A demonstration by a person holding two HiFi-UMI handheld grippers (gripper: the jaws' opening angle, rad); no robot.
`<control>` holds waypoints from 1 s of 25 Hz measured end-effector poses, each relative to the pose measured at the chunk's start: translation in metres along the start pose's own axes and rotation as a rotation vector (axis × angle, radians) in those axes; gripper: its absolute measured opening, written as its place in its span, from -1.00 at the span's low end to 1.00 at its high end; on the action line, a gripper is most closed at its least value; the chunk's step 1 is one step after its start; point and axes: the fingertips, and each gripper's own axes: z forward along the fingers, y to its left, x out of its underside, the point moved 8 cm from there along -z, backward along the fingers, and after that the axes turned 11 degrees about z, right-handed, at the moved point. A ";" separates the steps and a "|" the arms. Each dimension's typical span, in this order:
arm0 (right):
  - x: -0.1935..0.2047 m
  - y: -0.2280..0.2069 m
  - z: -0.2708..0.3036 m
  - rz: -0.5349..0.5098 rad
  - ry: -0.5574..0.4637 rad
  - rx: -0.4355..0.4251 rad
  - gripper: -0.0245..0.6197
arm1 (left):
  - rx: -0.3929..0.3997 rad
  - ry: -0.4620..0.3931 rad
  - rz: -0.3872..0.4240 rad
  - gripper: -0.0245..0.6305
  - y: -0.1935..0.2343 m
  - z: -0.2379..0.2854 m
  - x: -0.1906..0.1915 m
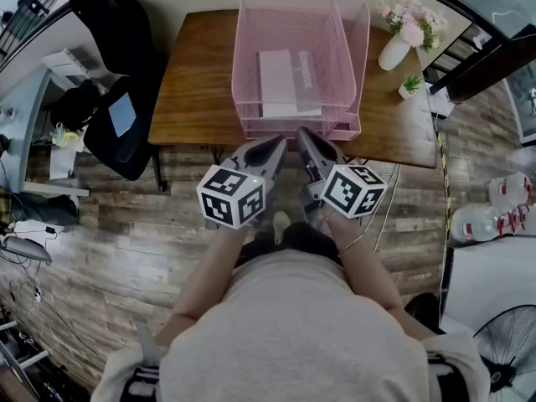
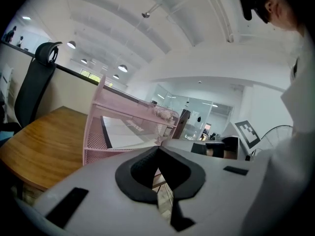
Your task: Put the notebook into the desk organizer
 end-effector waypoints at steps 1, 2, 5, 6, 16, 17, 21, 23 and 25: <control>-0.001 0.001 -0.001 -0.022 0.001 0.002 -0.90 | 0.006 0.001 0.014 -0.89 -0.001 0.000 -0.001; -0.001 0.002 -0.001 -0.038 0.001 0.003 -0.90 | 0.013 0.002 0.028 -0.89 -0.002 0.000 -0.001; -0.001 0.004 -0.003 -0.075 0.005 0.001 -0.90 | 0.029 -0.001 0.056 -0.89 -0.005 0.000 -0.003; -0.001 0.005 -0.004 -0.092 0.008 0.001 -0.90 | 0.032 -0.002 0.060 -0.89 -0.006 0.000 -0.003; 0.003 0.021 -0.006 -0.290 0.067 0.000 -0.90 | 0.026 0.016 0.107 -0.89 -0.011 -0.002 -0.001; 0.004 0.022 -0.006 -0.309 0.071 0.005 -0.90 | 0.024 0.015 0.107 -0.89 -0.011 -0.002 -0.001; 0.006 0.023 -0.008 -0.403 0.096 0.030 -0.90 | 0.013 0.017 0.116 -0.89 -0.010 -0.005 -0.001; 0.006 0.023 -0.009 -0.454 0.090 0.050 -0.90 | 0.005 0.019 0.116 -0.89 -0.008 -0.006 0.000; 0.004 0.024 -0.010 -0.496 0.072 0.073 -0.90 | -0.005 0.020 0.115 -0.89 -0.006 -0.007 0.001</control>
